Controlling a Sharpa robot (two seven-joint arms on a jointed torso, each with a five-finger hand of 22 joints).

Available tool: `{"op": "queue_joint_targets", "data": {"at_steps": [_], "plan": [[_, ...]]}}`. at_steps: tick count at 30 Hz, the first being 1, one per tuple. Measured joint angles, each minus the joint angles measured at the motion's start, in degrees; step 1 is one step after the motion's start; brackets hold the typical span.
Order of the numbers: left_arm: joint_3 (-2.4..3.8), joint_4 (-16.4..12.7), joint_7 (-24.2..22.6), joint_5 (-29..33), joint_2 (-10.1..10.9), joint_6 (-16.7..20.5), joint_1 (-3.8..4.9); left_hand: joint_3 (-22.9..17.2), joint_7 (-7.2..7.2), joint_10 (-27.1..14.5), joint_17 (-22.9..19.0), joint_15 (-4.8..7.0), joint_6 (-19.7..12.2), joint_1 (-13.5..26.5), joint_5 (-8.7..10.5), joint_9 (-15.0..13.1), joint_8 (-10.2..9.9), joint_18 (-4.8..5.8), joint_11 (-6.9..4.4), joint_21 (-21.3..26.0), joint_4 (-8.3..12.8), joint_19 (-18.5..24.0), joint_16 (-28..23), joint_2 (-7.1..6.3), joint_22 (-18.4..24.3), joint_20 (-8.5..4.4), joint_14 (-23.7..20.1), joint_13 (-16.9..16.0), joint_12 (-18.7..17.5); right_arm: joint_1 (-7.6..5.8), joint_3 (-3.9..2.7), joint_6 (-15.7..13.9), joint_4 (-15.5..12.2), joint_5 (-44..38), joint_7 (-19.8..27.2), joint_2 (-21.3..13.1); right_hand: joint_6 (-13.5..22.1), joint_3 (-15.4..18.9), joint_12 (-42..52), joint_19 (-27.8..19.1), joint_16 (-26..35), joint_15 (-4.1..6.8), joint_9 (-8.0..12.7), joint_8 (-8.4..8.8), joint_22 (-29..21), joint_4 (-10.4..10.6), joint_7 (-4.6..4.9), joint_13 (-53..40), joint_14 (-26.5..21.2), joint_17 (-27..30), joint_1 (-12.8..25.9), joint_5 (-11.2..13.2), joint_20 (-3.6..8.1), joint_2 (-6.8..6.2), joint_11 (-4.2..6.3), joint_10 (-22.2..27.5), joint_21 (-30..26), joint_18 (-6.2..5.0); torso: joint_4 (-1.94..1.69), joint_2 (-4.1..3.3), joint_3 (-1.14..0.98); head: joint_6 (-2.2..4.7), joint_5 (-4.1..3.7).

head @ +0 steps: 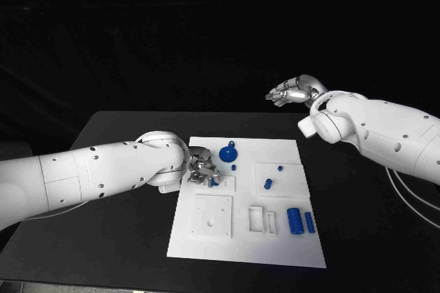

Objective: Assemble the parts on the task board

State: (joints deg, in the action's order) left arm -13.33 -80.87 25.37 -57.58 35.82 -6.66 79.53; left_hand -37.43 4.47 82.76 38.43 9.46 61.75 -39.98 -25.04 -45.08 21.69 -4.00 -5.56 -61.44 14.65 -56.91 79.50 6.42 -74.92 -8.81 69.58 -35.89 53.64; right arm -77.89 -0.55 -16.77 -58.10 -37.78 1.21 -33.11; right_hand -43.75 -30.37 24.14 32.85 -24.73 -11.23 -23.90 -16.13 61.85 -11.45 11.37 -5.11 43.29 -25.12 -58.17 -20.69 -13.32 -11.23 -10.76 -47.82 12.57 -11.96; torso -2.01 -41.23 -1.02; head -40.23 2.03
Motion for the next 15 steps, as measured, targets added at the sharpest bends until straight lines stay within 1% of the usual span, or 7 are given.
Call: {"op": "queue_joint_targets", "data": {"at_steps": [5,7,11,12,13,15], "plan": [[0.03,0.34,0.12,0.24,-0.22,-0.64,0.06,0.37,0.00,0.00,0.00,0.00,0.00,0.67,1.39,-0.06,0.11,0.00,0.00,0.00,-0.56,0.00,0.27,0.67,0.00,0.00,0.00,0.00,0.27,0.00,0.00,0.12,0.00,0.00,-0.05,0.01,0.00,0.00,0.00,0.00,0.00,0.00,0.00,0.00,0.02,0.00,0.00,0.02,0.00,0.07,0.00,0.00,0.00,0.00,0.00,0.00,0.00,0.00,0.02,0.01,0.00,0.01,0.00],[0.04,0.50,0.16,0.38,-0.32,-0.89,0.09,0.35,0.00,0.00,0.00,0.00,0.00,0.88,2.98,-0.18,0.11,0.00,0.00,0.00,-1.35,0.00,0.39,0.79,0.01,0.00,0.00,0.01,0.66,0.00,0.00,0.17,0.00,0.00,-0.07,0.01,0.00,0.00,0.00,0.00,0.00,-0.12,0.00,0.00,0.05,0.00,0.00,0.05,-0.13,0.07,0.00,0.00,0.00,0.00,0.00,0.00,0.00,0.00,0.02,0.02,0.00,0.01,0.00],[0.04,0.79,0.26,0.51,-0.49,-1.26,0.10,0.10,-0.24,0.00,0.00,0.00,0.24,1.72,5.11,-0.24,0.48,-0.01,0.00,0.00,-2.42,0.00,0.63,0.82,0.01,0.00,0.00,0.15,0.94,0.00,0.00,0.25,0.02,0.00,-0.09,0.03,0.00,0.00,0.00,0.00,0.00,-0.17,0.00,0.00,0.07,0.00,0.00,0.05,-0.17,0.09,0.00,0.00,0.00,0.00,0.00,0.00,-0.05,0.00,0.02,0.03,0.00,0.00,0.00],[0.04,0.81,0.27,0.54,-0.53,-1.35,0.10,0.10,-0.39,0.01,0.00,0.01,0.40,1.97,5.77,-0.28,0.56,0.00,-0.01,0.00,-2.73,0.00,0.74,0.81,0.01,0.00,0.00,0.20,0.94,0.00,0.00,0.26,0.02,0.00,-0.10,0.04,0.00,0.00,0.00,0.00,0.00,-0.17,0.00,0.00,0.07,0.00,0.00,0.06,-0.17,0.14,0.00,0.00,0.00,0.00,0.00,0.00,-0.22,0.01,0.02,0.03,0.00,0.00,0.00],[0.00,0.83,0.28,0.59,-0.61,-1.47,0.08,0.05,-0.78,0.01,-0.05,0.42,1.12,2.33,6.76,-0.29,0.62,-0.01,-0.01,0.00,-3.14,0.00,0.78,0.81,0.01,0.00,0.40,0.24,1.06,0.00,0.00,0.28,0.02,0.00,-0.10,0.05,0.00,0.00,0.00,0.00,0.00,-0.17,0.00,0.00,0.07,0.00,0.00,0.11,-0.17,0.15,0.00,0.00,0.00,0.00,0.00,0.00,-0.22,0.00,0.02,0.03,0.00,0.00,0.00],[-0.04,0.99,0.35,0.60,-0.77,-1.49,-0.01,0.11,-1.02,0.01,-0.11,0.43,1.62,2.81,7.82,-0.32,1.01,-0.01,-0.01,0.00,-3.31,0.00,0.78,1.11,0.01,0.00,0.41,0.31,1.33,0.01,0.00,0.31,0.04,0.00,-0.11,0.07,0.00,0.00,0.00,-0.11,0.00,-0.17,-0.01,0.00,0.07,0.00,0.00,0.12,-0.17,0.16,0.00,0.00,-0.11,0.00,0.00,0.00,-0.22,0.01,0.03,0.03,0.00,0.00,0.00]]}}
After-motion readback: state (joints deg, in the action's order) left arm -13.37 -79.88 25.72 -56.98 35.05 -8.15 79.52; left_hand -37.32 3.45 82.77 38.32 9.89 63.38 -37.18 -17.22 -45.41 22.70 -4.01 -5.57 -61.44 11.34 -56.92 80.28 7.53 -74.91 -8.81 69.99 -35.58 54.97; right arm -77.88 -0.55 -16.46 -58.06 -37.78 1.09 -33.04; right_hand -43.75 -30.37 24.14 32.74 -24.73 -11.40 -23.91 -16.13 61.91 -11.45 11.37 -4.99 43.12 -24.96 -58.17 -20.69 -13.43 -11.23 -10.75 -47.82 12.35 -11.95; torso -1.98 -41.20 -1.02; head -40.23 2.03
